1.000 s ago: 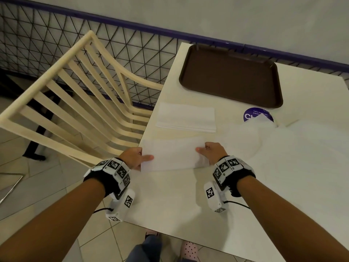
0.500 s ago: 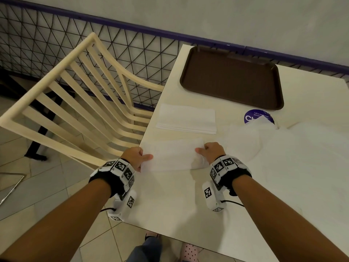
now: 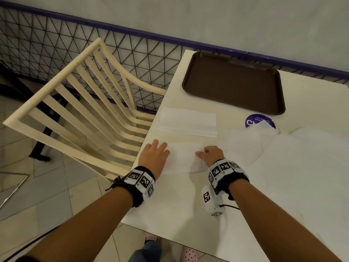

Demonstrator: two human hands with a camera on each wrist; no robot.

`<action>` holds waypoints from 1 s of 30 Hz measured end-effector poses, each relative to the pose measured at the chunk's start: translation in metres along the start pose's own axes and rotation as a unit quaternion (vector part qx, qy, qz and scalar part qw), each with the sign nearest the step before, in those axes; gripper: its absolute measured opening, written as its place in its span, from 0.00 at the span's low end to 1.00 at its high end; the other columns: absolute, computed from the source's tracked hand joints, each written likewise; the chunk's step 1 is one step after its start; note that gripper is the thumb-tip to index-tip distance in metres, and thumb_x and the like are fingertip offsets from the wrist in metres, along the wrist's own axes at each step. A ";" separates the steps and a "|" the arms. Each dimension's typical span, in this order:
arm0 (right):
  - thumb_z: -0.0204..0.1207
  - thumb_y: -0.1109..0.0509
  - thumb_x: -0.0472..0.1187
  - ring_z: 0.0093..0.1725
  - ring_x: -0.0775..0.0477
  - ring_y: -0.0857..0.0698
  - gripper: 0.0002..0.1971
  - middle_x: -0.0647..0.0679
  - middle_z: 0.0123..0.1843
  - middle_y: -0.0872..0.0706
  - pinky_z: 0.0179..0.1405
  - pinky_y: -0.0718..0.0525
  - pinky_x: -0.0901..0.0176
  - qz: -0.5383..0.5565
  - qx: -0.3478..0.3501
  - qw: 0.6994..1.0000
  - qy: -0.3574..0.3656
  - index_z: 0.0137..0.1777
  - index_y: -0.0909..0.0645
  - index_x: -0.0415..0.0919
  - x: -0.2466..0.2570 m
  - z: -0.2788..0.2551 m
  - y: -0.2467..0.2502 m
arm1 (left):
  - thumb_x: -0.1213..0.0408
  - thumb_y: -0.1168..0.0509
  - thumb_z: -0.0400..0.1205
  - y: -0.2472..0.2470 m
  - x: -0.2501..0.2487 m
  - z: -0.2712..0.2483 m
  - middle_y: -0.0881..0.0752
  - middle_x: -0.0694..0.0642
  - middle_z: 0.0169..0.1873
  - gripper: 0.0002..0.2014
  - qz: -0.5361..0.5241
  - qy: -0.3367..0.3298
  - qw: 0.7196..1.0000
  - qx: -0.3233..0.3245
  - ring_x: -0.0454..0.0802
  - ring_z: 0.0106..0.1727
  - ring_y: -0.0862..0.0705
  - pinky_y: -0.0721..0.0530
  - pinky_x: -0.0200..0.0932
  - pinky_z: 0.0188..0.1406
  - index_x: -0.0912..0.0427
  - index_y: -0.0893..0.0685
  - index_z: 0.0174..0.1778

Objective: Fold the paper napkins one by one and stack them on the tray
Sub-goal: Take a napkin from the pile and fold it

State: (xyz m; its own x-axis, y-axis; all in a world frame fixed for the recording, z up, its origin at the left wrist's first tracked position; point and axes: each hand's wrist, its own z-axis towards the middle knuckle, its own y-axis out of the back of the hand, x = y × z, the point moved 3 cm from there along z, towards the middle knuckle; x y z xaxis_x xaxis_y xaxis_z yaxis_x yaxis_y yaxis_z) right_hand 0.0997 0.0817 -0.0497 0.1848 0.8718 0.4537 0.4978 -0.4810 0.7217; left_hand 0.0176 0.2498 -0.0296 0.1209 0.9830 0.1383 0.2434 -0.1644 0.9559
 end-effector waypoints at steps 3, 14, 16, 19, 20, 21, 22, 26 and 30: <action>0.79 0.33 0.45 0.25 0.53 0.39 0.26 0.49 0.26 0.38 0.22 0.44 0.63 -0.001 0.000 1.000 -0.002 0.25 0.43 0.41 0.000 -0.001 0.000 | 0.49 0.51 0.86 -0.002 -0.010 -0.001 0.32 0.55 0.70 0.23 -0.074 0.048 0.995 0.035 0.55 0.70 0.33 0.28 0.46 0.63 0.59 0.33 0.72; 0.80 0.35 0.42 0.64 0.41 0.23 0.21 0.37 0.65 0.24 0.61 0.26 0.57 0.065 -0.068 0.993 0.076 0.70 0.30 0.34 0.009 -0.025 0.004 | 0.39 0.49 0.82 -0.007 -0.017 -0.008 0.35 0.53 0.69 0.32 -0.098 0.090 0.991 0.031 0.54 0.67 0.32 0.23 0.44 0.51 0.59 0.36 0.74; 0.83 0.41 0.41 0.78 0.40 0.35 0.26 0.37 0.79 0.38 0.76 0.37 0.54 -0.075 -0.092 0.978 0.172 0.79 0.40 0.37 0.015 -0.048 -0.005 | 0.39 0.50 0.82 -0.007 -0.018 -0.008 0.35 0.54 0.70 0.32 -0.096 0.093 0.991 0.026 0.54 0.67 0.32 0.22 0.44 0.53 0.59 0.37 0.74; 0.86 0.52 0.38 0.84 0.42 0.53 0.25 0.40 0.84 0.52 0.83 0.60 0.51 -0.277 -0.038 0.917 0.284 0.82 0.49 0.35 0.015 -0.075 -0.040 | 0.38 0.50 0.82 -0.006 -0.018 -0.009 0.35 0.54 0.70 0.32 -0.093 0.093 0.991 0.019 0.53 0.68 0.32 0.22 0.45 0.54 0.59 0.37 0.74; 0.86 0.55 0.37 0.84 0.42 0.57 0.25 0.40 0.85 0.55 0.82 0.63 0.50 -0.314 -0.012 0.904 0.291 0.82 0.52 0.34 0.013 -0.080 -0.050 | 0.39 0.50 0.82 -0.006 -0.018 -0.009 0.35 0.54 0.71 0.32 -0.094 0.094 0.991 0.019 0.53 0.69 0.32 0.22 0.45 0.55 0.59 0.37 0.74; 0.86 0.56 0.36 0.84 0.42 0.59 0.25 0.40 0.85 0.57 0.82 0.64 0.50 -0.330 0.013 0.899 0.287 0.82 0.54 0.33 0.009 -0.083 -0.058 | 0.39 0.50 0.82 -0.007 -0.018 -0.009 0.35 0.54 0.71 0.32 -0.093 0.094 0.991 0.018 0.53 0.69 0.33 0.22 0.45 0.56 0.59 0.38 0.75; 0.86 0.57 0.36 0.84 0.43 0.60 0.26 0.40 0.84 0.59 0.82 0.63 0.51 -0.333 0.034 0.901 0.276 0.82 0.56 0.32 0.007 -0.084 -0.063 | 0.39 0.50 0.82 -0.007 -0.019 -0.009 0.35 0.54 0.71 0.32 -0.091 0.094 0.991 0.016 0.53 0.69 0.33 0.22 0.44 0.56 0.59 0.38 0.75; 0.87 0.59 0.37 0.84 0.44 0.60 0.26 0.40 0.84 0.62 0.82 0.60 0.54 -0.324 0.070 0.911 0.244 0.82 0.60 0.33 -0.004 -0.086 -0.067 | 0.38 0.50 0.81 -0.010 -0.019 -0.008 0.34 0.54 0.69 0.32 -0.094 0.099 0.991 0.006 0.52 0.68 0.31 0.20 0.45 0.53 0.58 0.36 0.74; 0.87 0.59 0.36 0.84 0.45 0.60 0.26 0.41 0.84 0.63 0.83 0.60 0.54 -0.329 0.080 0.917 0.210 0.82 0.61 0.33 -0.019 -0.083 -0.053 | 0.39 0.49 0.82 -0.011 -0.020 -0.008 0.34 0.54 0.70 0.32 -0.099 0.096 0.990 0.012 0.53 0.68 0.31 0.22 0.45 0.57 0.59 0.36 0.74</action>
State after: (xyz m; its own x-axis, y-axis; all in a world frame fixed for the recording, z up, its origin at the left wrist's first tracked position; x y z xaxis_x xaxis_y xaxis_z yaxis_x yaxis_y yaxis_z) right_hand -0.0007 0.0827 -0.0532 -0.5260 0.8400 0.1331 0.5084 0.1852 0.8410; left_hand 0.0049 0.2326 -0.0403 -0.1169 0.9931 -0.0029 0.2676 0.0343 0.9629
